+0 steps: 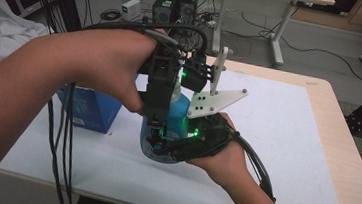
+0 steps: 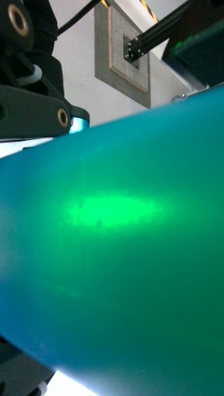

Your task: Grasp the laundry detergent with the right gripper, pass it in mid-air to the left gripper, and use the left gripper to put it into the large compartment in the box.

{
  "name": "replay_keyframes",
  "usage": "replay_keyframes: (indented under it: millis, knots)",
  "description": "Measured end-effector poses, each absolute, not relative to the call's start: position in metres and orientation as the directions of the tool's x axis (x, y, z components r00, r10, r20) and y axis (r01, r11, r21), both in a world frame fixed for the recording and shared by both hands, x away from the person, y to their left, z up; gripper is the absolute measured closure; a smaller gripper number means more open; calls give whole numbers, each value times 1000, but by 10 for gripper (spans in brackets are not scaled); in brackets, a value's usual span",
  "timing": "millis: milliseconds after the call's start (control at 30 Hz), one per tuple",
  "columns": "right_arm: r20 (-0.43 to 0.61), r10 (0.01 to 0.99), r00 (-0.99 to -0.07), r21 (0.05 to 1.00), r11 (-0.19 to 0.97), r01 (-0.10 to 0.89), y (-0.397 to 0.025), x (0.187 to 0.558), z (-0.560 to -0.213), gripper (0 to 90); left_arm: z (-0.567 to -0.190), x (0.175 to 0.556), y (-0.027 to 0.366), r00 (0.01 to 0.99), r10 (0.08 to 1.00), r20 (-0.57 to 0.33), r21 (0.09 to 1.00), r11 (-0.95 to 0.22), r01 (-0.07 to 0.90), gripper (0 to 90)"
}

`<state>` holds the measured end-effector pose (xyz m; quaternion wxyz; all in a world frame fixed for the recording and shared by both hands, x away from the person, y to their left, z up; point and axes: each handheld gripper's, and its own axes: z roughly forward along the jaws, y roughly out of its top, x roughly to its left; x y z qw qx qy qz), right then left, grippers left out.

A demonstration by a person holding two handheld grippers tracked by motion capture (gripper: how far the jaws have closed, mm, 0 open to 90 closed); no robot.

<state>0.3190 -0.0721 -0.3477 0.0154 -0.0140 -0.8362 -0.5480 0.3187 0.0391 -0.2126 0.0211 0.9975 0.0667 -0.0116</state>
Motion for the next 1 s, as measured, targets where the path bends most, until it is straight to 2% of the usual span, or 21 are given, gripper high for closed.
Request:
replay_keyframes:
  millis: [133,267,333,500,667,1000]
  knots:
    - [37,8,-999,916,400,37,-72,318,-347,458,-212,317,39,992,119,-30,38,-992,121,260]
    - [40,8,-999,914,404,40,-72,318,-347,458,-211,317,38,992,124,-23,37,-991,125,261]
    - [35,10,-999,913,406,36,-72,318,-348,459,-210,318,38,992,120,-27,36,-992,121,304]
    - [36,9,-999,917,397,37,-72,318,-347,459,-212,318,37,993,118,-18,31,-992,118,308]
    - [32,10,-999,918,395,34,-73,318,-346,459,-212,319,36,992,125,-14,27,-992,125,367]
    - [48,-5,-999,919,391,43,-74,319,-347,459,-212,319,33,990,141,-16,23,-990,141,376]
